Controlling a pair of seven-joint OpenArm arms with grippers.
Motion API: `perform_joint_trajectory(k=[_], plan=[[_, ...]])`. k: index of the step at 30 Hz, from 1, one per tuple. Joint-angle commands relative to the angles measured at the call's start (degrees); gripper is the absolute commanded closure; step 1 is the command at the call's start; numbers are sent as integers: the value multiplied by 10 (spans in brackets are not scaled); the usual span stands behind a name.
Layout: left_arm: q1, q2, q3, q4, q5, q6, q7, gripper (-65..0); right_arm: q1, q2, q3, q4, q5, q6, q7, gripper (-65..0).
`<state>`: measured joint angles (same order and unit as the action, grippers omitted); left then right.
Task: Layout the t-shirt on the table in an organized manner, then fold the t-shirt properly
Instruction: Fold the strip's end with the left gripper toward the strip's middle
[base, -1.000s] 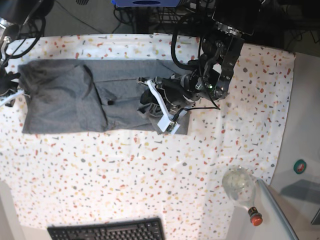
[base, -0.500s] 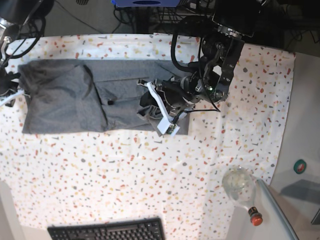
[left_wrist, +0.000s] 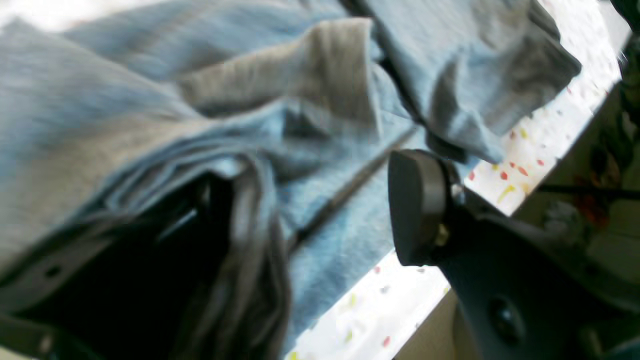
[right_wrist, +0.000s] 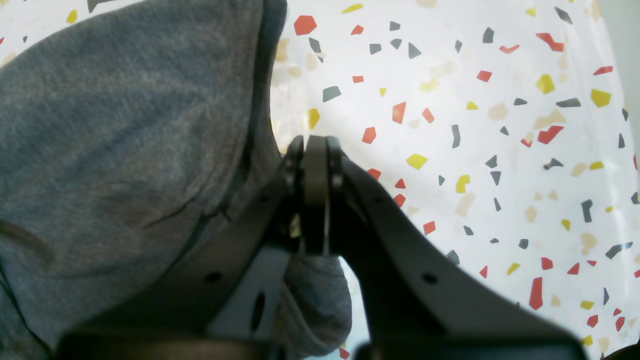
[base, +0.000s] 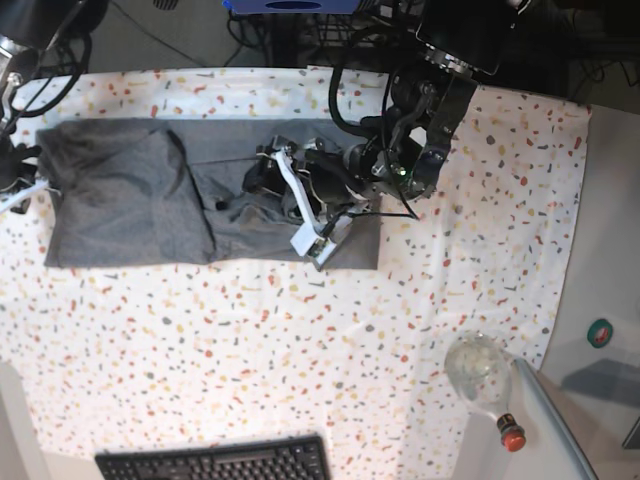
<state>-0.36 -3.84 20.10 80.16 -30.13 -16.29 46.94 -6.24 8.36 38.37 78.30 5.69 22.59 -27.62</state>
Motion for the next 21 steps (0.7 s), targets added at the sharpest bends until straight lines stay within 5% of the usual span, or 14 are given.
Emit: perform_joint_trajectory(k=[1,13,21], plan=[[-18,2,10,-4,-9,-2,-9,-411,7,10,2,8,4,1,13,0],[-38,25,125,-15,-9,-2,-7,-411,7,10,4,8,4,1,13,0],[-11,-13,59,81,-13,-2,-5,-410,8,9,5,12,5,1,13,0]])
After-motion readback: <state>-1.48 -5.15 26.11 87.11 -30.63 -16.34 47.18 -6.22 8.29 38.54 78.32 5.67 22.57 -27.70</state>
